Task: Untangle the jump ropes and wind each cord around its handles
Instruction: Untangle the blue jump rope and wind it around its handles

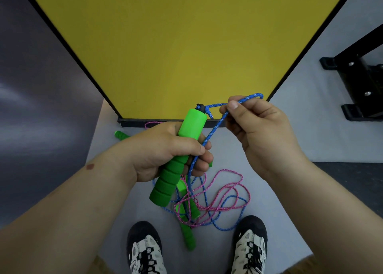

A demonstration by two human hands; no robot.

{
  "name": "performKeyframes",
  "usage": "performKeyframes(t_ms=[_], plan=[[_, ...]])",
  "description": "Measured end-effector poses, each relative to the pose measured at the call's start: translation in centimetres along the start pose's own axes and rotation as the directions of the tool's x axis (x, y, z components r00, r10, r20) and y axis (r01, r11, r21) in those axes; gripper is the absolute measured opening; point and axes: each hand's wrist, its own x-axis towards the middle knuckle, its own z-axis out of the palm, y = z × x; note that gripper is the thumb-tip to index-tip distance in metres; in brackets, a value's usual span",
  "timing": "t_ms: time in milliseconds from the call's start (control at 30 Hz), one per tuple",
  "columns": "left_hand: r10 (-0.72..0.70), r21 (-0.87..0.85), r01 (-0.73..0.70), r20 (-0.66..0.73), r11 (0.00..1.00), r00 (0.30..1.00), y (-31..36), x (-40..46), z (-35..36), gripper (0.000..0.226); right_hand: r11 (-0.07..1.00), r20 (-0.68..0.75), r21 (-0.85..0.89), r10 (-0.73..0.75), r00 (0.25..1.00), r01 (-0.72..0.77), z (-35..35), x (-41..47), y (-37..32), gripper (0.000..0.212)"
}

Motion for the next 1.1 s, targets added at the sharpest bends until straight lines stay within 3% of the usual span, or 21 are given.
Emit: performKeyframes(t_ms=[133,267,400,700,800,967,1100], plan=[[-0.015,-0.019,0.016,0.015,1.0,1.0,-0.2,0.1,-0.2,0.011,0.995,0.102,0.01,0.095,0.99,-0.097,0.3,-0.4,0.1,0.007],[-0.007,-0.043,0.007,-0.015,0.999,1.0,-0.2,0.3,-0.3,0.01,0.986,0.264,-0.097,0.156,0.952,-0.134,0.5,-0.9,0.4,0.004],[-0.006,-0.043,0.007,0.007,0.999,1.0,-0.2,0.4,-0.3,0.008,0.988,0.208,-0.124,0.111,0.972,-0.086,0.5,-0.8,0.4,0.003],[0.007,-0.005,-0.007,0.008,1.0,1.0,-0.2,0.4,-0.4,0.013,0.999,0.007,0.023,0.039,0.999,-0.04,0.1,0.0,-0.2,0.008],[0.005,-0.016,-0.005,0.021,1.0,1.0,-0.2,0.5,-0.7,0.019,0.994,0.05,0.039,0.101,0.994,-0.103,0.0,-0.1,-0.1,0.008],[0.008,0.0,-0.008,-0.02,1.0,1.0,-0.1,0.4,-0.5,0.008,0.979,0.277,-0.008,0.197,0.941,-0.203,0.6,-0.9,0.2,0.008],[0.001,-0.01,-0.001,-0.019,1.0,1.0,-0.1,0.3,-0.6,0.008,0.989,0.216,-0.057,0.145,0.965,-0.136,0.7,-0.9,0.4,0.003]])
